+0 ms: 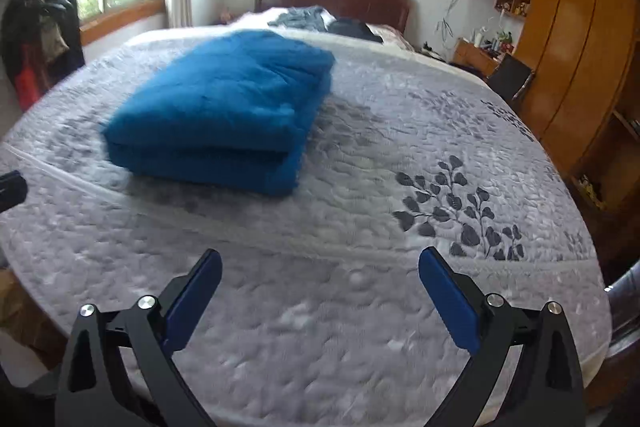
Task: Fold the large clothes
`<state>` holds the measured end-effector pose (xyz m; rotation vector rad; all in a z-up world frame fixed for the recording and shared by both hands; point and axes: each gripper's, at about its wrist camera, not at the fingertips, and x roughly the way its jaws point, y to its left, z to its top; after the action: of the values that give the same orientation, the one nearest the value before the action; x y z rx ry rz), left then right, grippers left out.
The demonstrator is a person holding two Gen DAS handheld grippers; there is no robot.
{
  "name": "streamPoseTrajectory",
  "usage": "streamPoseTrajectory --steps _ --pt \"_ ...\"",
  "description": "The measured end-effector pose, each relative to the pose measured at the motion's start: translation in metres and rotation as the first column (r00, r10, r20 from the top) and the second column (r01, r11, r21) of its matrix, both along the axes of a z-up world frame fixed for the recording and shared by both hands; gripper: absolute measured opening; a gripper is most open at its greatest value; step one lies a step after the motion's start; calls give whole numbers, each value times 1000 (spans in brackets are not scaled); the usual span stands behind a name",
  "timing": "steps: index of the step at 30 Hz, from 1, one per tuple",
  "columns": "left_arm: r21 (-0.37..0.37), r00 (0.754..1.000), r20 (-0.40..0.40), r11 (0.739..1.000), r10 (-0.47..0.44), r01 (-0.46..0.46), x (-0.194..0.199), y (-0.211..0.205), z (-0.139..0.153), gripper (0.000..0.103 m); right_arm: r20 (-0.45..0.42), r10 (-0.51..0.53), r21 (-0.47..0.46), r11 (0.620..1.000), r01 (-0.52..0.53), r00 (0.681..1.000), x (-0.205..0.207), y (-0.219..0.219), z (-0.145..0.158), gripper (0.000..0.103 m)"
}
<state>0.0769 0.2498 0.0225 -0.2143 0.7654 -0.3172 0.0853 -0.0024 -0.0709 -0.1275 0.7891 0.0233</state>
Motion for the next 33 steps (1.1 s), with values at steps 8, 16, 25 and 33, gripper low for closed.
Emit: streamPoseTrajectory --steps 8,16,25,33 --pt "237 995 102 971 7 -31 -41 -29 72 100 109 34 47 998 -39 993 -41 15 84 99" --pt "193 998 60 981 -10 -1 -57 -31 88 100 178 22 18 1000 -25 984 -72 25 113 99" --pt "183 998 64 983 -18 6 -60 -35 83 100 153 8 38 999 -14 988 -70 25 106 99" --pt "172 997 70 985 -20 8 -60 -35 81 100 151 12 44 999 -19 988 -71 27 104 99"
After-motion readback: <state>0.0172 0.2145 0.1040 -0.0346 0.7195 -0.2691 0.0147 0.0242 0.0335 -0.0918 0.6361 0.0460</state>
